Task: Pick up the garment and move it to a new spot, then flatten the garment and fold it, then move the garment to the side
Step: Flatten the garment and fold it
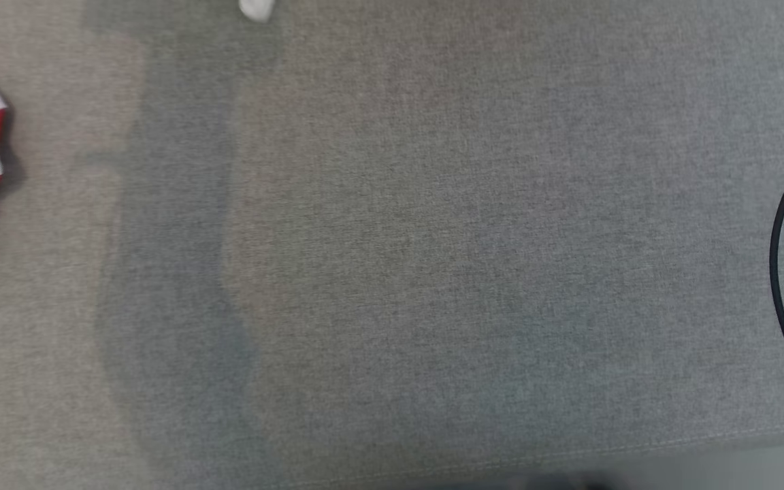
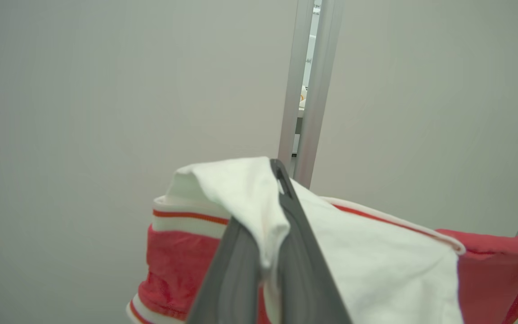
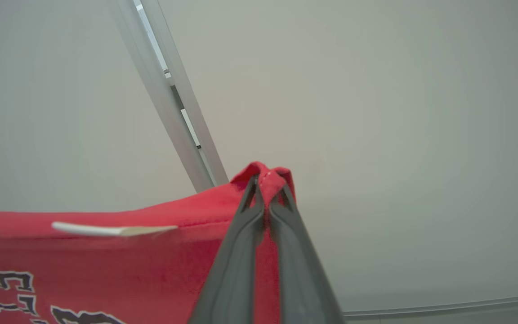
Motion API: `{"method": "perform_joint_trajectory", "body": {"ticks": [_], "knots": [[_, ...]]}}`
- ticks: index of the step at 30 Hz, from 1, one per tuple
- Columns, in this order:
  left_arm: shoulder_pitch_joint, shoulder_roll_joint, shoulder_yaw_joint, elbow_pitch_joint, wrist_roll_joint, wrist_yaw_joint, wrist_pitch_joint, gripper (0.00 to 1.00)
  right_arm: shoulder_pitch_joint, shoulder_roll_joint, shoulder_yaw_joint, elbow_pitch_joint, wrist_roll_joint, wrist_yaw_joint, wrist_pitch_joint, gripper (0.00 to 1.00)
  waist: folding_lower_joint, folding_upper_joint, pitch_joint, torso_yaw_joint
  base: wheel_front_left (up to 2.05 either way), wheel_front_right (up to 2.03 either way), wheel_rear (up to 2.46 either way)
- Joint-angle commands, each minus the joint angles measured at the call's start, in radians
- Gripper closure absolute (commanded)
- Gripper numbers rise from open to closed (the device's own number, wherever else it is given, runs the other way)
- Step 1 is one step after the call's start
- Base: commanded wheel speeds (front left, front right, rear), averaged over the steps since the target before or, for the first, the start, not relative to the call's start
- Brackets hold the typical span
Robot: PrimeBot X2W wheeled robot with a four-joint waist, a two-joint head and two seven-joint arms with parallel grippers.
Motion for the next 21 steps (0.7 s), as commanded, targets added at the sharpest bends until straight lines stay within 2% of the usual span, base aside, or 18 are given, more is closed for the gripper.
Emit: {"method": "perform_joint_trajectory", "body": {"ticks": [1,5,9,11,15,21], "knots": [[-0.06,-0.007,-0.005,0.023,0.009,-0.002,-0.017,1.0,-0.05,0.005,-0.013,0.026,-0.008,-0.002,-0.015,1.0,-0.0002,0.0,0.073,-0.056,0.0,0.0,0.0],[-0.163,-0.032,-0.009,0.063,0.005,-0.006,-0.062,1.0,-0.146,0.03,-0.027,0.09,-0.001,-0.001,-0.048,1.0,-0.0002,0.0,0.068,-0.061,0.0,0.0,0.0],[-0.178,-0.038,-0.025,0.075,-0.014,-0.008,-0.114,1.0,-0.151,0.041,0.006,0.109,0.026,-0.001,-0.073,1.0,-0.0002,0.0,0.072,-0.055,0.0,0.0,0.0],[-0.137,-0.047,-0.031,0.067,-0.04,-0.008,-0.129,1.0,-0.115,0.041,0.025,0.104,0.051,-0.001,-0.085,1.0,-0.0002,0.0,0.073,-0.05,0.0,0.0,0.0],[-0.03,-0.019,-0.066,0.019,-0.076,-0.008,-0.183,1.0,-0.009,0.033,0.069,0.069,0.11,-0.001,-0.121,1.0,-0.0002,0.0,0.054,-0.044,0.0,0.0,0.0],[0.279,0.01,-0.073,-0.103,-0.104,-0.001,-0.262,1.0,0.266,0.006,0.137,-0.031,0.204,-0.001,-0.159,1.0,-0.0002,0.0,-0.007,-0.049,0.0,0.0,0.0]]}}
